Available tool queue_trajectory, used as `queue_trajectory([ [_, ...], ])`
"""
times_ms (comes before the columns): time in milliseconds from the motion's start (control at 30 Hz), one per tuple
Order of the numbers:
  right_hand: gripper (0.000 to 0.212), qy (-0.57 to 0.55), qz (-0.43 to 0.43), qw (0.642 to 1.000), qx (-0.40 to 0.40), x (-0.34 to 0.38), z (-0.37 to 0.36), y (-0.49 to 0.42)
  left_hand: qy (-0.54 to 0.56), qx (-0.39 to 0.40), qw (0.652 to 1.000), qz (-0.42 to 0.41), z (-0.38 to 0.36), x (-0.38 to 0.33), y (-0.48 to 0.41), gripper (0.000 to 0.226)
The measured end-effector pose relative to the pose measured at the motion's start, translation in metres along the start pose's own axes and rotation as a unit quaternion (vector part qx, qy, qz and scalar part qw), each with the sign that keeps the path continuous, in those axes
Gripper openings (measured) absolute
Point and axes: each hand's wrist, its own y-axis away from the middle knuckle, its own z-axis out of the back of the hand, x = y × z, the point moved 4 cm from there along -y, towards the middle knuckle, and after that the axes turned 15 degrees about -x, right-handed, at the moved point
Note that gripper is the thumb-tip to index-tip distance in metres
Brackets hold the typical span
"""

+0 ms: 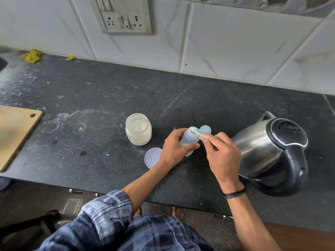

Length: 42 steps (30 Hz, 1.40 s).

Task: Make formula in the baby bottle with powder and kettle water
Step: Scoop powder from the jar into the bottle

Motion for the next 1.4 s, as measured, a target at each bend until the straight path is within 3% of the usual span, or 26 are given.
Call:
queue_trajectory([
  [1033, 0.016, -0.014, 0.028, 0.999, -0.017, 0.0028, 0.0042, 0.0032, 0.003, -0.003, 1.000, 0.005, 0.0039, -0.0005, 0.0040, 0.057],
  [1400, 0.015, -0.052, -0.037, 0.997, -0.039, 0.0006, 0.0048, 0.0053, 0.014, -0.010, 1.000, 0.009, 0.0052, 0.0039, 0.0039, 0.057],
])
